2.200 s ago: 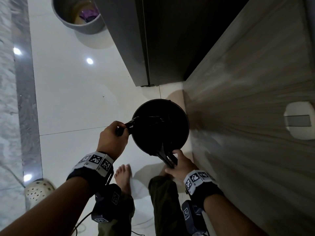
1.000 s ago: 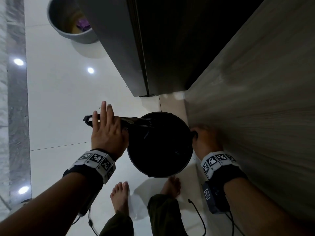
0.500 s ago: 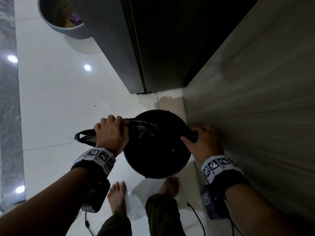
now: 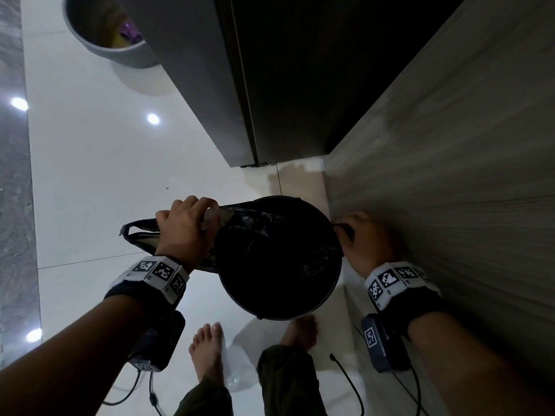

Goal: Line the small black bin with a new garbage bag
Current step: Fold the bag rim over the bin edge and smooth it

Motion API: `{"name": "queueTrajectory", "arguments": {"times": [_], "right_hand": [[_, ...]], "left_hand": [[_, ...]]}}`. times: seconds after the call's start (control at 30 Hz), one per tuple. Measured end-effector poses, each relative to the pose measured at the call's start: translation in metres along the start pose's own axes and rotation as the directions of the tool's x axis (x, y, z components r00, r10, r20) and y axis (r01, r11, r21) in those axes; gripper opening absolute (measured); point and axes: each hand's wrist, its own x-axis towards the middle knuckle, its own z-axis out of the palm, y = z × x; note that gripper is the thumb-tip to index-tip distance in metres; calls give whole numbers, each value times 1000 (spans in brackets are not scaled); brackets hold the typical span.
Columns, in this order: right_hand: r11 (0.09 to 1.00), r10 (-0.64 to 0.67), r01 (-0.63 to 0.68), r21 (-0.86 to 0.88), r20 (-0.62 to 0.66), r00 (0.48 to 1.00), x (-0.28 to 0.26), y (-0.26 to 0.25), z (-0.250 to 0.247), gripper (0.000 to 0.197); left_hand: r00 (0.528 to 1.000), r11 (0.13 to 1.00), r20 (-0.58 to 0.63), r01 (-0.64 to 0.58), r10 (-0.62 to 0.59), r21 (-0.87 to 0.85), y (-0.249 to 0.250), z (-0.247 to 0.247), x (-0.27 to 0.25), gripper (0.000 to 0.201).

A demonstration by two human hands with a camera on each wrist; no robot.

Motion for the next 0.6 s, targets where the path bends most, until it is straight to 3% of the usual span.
{"name": "queueTrajectory", "arguments": {"times": [0.13, 0.33, 0.6], "right_hand": [[978, -67, 86, 189, -107, 992, 5, 1, 1, 26], [982, -115, 128, 141, -97, 989, 17, 0, 0, 37], [999, -46, 46, 0, -31, 998, 40, 2, 6, 36]], "left_hand": [[1000, 1000, -12, -28, 28, 1, -5, 0, 5, 14], [998, 999, 35, -50, 50, -8, -2, 4, 12, 26], [984, 996, 151, -91, 93, -16, 1, 11, 30, 65]]}}
